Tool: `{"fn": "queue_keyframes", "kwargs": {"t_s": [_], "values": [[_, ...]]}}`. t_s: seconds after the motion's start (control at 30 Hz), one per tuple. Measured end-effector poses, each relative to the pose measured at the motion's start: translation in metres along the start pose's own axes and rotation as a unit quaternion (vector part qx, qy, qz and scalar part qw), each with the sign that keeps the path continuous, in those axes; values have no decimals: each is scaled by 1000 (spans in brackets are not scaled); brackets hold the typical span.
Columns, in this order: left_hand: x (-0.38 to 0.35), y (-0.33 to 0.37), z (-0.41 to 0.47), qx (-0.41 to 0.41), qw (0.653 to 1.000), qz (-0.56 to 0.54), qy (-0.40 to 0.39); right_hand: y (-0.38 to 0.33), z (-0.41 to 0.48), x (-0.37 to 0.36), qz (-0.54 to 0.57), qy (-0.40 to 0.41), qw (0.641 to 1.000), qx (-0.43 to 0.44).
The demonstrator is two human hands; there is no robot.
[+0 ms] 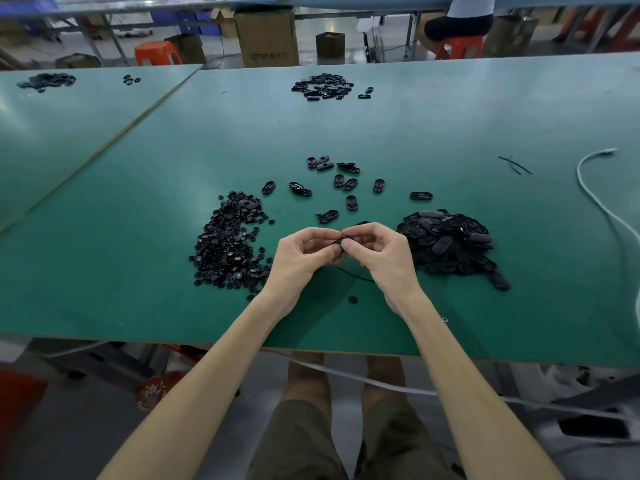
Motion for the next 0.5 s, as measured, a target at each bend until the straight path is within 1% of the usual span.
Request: {"fn": "queue_keyframes", "kwargs": {"t_s": [0.27,0.5], "values": [[0,0,-1,6,1000,14,12,-2,-1,0,6,-8,1000,14],[1,0,-2,19,999,28,24,1,0,0,-5,-9,1000,6]]}}
Point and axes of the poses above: each hand's wrist, its own z-axis towards the middle knuckle, its own x-axis out of the back of the hand, y = z × x, the point moved 8 cm from there along z, towards the middle knuckle, and after that the axes turned 13 degrees about -y, right-handed, at the moved point
